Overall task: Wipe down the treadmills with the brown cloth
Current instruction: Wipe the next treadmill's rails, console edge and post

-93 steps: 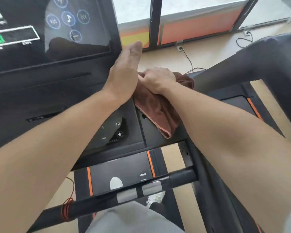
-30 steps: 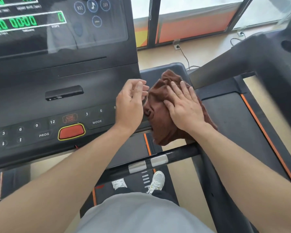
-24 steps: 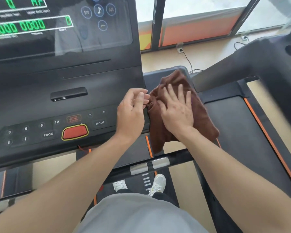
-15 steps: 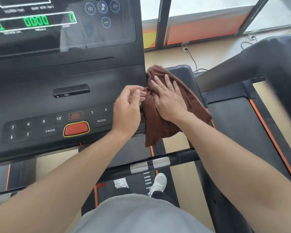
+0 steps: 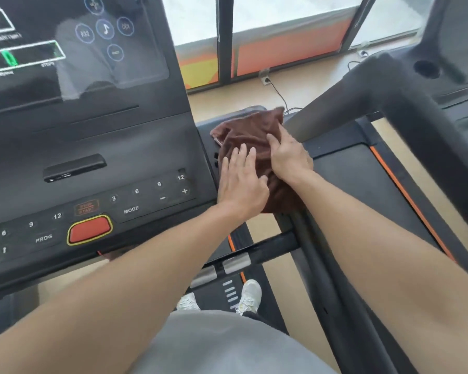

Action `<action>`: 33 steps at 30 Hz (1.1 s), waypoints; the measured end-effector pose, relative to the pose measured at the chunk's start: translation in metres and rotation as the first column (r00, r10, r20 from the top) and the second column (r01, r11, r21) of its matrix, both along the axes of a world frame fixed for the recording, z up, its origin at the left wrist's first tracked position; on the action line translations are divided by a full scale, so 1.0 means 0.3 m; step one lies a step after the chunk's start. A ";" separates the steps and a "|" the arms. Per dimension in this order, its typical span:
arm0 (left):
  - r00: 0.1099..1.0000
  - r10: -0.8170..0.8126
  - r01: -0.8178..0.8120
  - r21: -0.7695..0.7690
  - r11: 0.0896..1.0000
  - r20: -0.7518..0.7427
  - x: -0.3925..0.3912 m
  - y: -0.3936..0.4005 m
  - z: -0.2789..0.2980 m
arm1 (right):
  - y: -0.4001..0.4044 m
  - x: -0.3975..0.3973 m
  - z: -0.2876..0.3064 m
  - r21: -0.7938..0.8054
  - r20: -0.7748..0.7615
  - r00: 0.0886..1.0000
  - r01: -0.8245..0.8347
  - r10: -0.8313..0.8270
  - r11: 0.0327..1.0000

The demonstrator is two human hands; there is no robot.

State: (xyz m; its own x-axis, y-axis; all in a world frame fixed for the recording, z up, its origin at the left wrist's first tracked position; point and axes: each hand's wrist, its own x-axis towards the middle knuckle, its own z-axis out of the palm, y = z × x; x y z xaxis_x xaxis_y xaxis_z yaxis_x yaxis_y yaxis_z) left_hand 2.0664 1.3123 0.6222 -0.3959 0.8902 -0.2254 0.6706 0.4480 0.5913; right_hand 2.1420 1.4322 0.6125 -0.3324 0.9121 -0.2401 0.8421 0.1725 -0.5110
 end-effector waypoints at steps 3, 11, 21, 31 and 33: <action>0.986 -0.098 0.108 0.072 0.991 -0.136 0.078 -0.012 -0.047 | -0.103 0.151 -0.004 -0.082 0.019 0.995 0.097 -0.096 0.992; 0.937 -0.227 0.246 0.041 0.968 -0.267 0.156 -0.006 -0.138 | -0.205 0.296 -0.052 -0.275 0.121 0.961 0.275 -0.250 0.921; 0.916 -0.005 -0.009 -0.034 0.999 -0.402 -0.153 0.292 -0.126 | 0.104 -0.101 -0.022 -0.100 -0.006 0.979 0.200 -0.202 0.975; 0.900 0.182 -0.207 -0.022 0.978 -0.397 -0.286 0.483 -0.083 | 0.335 -0.304 -0.035 -0.040 -0.088 0.990 0.108 -0.111 0.993; 0.903 0.200 -0.226 -0.026 0.974 -0.380 -0.298 0.512 -0.072 | 0.373 -0.308 -0.053 -0.110 -0.132 0.982 0.121 -0.135 0.987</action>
State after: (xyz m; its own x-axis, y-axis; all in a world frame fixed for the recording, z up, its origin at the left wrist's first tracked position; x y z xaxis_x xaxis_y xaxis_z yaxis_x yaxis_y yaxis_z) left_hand 1.9771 1.4658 0.6006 -0.6411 0.7632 -0.0811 0.7201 0.6347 0.2803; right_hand 2.0495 1.5441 0.5967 -0.2508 0.9228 -0.2926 0.7734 0.0092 -0.6338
